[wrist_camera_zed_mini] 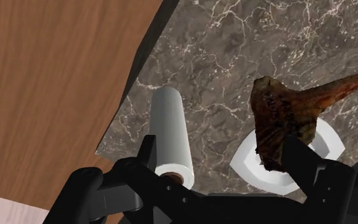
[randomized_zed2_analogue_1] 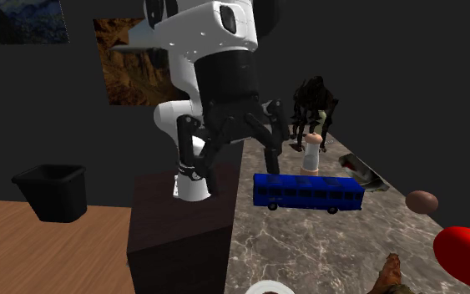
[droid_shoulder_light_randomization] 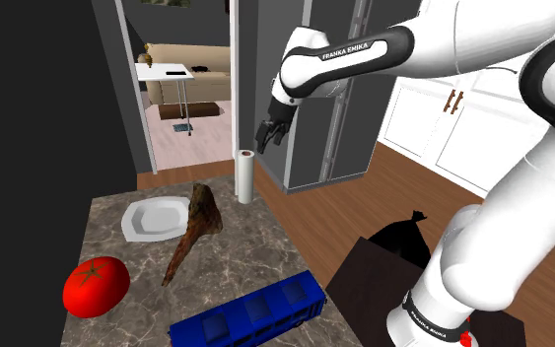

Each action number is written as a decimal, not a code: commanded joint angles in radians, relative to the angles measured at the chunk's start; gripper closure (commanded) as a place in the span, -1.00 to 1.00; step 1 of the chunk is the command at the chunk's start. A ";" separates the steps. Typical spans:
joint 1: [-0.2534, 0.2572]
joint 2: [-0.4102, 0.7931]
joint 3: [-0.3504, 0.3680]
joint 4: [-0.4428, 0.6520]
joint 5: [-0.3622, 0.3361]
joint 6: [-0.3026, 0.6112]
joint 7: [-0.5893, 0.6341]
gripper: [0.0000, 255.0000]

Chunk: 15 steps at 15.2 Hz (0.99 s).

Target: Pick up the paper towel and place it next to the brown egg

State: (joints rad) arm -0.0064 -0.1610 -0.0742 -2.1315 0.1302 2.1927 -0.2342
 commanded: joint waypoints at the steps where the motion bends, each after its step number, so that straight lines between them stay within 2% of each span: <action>1: -0.003 0.076 -0.008 0.041 0.013 0.037 -0.013 -1.00; 7: -0.015 0.301 -0.020 0.206 0.056 0.100 -0.041 -1.00; 15: -0.014 0.380 -0.012 0.204 0.076 0.181 -0.054 -1.00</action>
State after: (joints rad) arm -0.0209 0.2057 -0.0877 -1.9286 0.2035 2.3607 -0.2871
